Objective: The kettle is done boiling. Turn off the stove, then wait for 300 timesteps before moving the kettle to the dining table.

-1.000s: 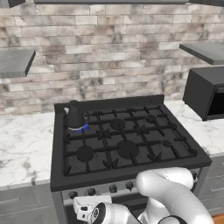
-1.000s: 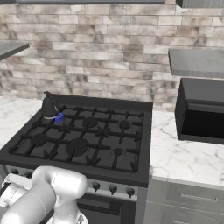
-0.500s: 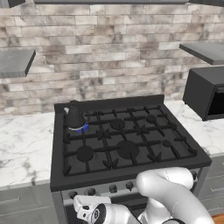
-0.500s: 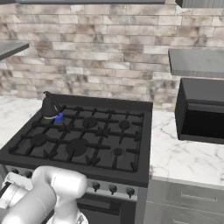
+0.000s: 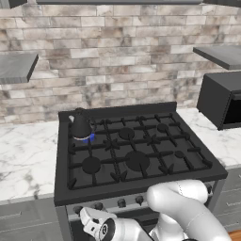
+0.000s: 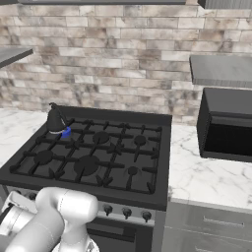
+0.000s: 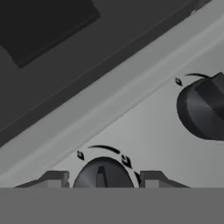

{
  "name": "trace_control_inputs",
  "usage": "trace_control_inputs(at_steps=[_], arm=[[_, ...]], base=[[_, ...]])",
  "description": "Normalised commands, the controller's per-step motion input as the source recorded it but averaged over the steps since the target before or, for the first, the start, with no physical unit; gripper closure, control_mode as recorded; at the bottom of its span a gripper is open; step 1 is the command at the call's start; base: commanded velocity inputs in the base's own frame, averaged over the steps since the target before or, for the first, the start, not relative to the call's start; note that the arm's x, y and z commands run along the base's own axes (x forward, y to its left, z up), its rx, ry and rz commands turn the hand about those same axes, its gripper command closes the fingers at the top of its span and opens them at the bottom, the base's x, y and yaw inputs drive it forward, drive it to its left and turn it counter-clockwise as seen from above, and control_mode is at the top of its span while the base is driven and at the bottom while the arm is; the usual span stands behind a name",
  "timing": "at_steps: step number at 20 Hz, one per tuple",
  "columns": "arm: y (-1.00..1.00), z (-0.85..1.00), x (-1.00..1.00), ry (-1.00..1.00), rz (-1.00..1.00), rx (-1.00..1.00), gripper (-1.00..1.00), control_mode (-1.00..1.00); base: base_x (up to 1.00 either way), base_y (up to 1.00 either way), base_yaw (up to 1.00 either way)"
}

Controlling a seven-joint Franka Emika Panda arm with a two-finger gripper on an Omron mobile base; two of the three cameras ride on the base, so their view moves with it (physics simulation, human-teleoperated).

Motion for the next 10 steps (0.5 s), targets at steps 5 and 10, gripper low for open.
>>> trace_control_inputs(at_steps=[5, 10], arm=[[0.0, 0.0, 0.0, 0.0, 0.0, 0.26, 1.0, -1.0], [0.0, 0.0, 0.0, -0.01, 0.0, 0.25, 1.0, -1.0]], base=[[0.0, 0.0, 0.0], [0.0, 0.0, 0.0]])
